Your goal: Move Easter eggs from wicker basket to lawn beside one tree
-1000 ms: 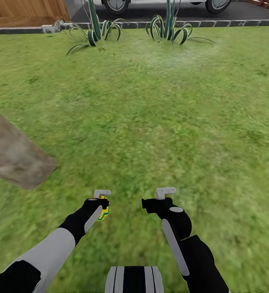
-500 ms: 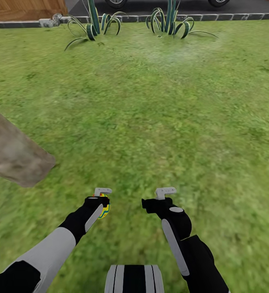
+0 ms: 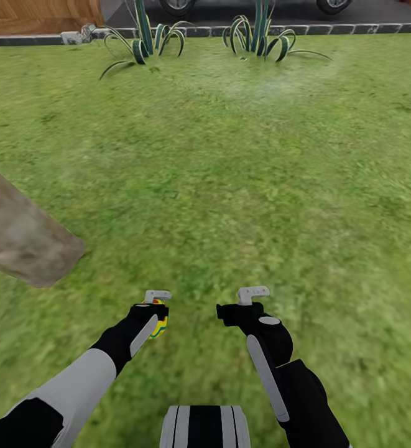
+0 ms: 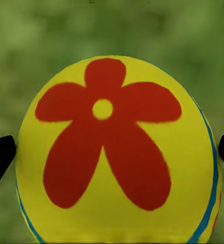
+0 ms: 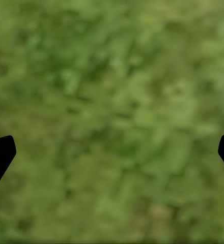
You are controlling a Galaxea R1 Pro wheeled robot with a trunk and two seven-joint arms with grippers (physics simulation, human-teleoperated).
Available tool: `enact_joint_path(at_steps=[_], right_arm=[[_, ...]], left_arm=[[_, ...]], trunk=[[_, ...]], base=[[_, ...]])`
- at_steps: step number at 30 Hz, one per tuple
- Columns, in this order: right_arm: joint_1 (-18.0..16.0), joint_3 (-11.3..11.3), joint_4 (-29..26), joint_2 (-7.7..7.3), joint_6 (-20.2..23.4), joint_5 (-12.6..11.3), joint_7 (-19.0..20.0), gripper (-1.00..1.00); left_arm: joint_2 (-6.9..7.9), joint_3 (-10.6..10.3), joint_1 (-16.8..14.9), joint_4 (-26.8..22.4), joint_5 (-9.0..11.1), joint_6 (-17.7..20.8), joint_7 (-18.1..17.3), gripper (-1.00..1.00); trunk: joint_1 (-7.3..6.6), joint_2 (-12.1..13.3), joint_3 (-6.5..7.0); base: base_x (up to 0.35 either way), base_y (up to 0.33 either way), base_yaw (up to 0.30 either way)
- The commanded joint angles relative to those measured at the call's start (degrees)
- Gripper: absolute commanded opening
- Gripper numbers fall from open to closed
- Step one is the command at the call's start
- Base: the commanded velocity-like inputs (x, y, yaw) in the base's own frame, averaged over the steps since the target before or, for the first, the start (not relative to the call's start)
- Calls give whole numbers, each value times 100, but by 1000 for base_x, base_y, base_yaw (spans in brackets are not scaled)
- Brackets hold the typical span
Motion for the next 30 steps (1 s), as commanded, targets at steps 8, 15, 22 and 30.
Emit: enact_joint_path(at_steps=[8,15,22,30], right_arm=[[-3,5,-4,0,16,-60,-58,100],[-3,5,-4,0,16,-60,-58,100],[-3,5,-4,0,16,-60,-56,100],[-3,5,-4,0,16,-60,-58,100]], left_arm=[[-1,-46,-4,-8,61,23,56,100],[-1,-46,-4,-8,61,29,48,100],[-14,-41,-15,-14,72,104,387,100],[-17,-37,-22,-34,79,115,642,100]], trunk=[[-21,9,174],[-39,19,329],[-57,28,484],[-78,39,662]], base=[[0,0,0],[0,0,0],[0,0,0],[-130,0,0]])
